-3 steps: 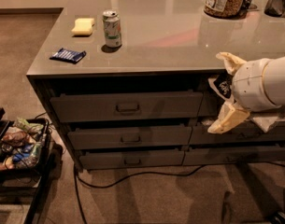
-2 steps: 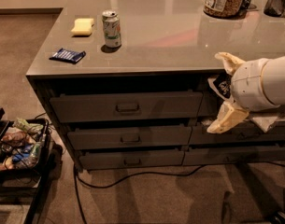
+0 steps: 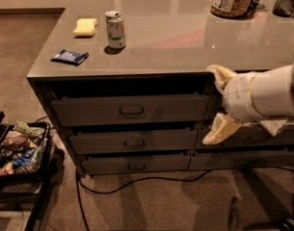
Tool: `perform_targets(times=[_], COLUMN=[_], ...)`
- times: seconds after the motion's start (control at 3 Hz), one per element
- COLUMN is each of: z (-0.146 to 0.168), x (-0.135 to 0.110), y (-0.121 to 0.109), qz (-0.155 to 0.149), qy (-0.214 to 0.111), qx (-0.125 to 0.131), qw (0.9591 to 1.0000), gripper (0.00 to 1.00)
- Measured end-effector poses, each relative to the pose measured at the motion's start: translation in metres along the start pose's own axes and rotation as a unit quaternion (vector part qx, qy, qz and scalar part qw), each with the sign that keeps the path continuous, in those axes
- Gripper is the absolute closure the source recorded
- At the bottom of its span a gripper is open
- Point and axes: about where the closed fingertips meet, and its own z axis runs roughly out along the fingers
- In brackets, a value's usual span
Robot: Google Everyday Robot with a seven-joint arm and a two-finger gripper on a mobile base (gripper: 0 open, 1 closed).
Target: Open top drawer
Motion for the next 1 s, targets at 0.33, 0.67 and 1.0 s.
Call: perform_targets(times=[0.33, 0.67, 1.0], z=[0.03, 0.08, 0.08], x=[0.003, 0.013, 0.013], y=[0.011, 0.01, 0.01], qz=[0.001, 0.003, 0.003], qy=[-0.012, -0.02, -0.02], qx=[-0.018, -0.031, -0.031], qw=[0.9998, 0.9993, 0.9993], gripper=[0.0, 0.0, 0.0])
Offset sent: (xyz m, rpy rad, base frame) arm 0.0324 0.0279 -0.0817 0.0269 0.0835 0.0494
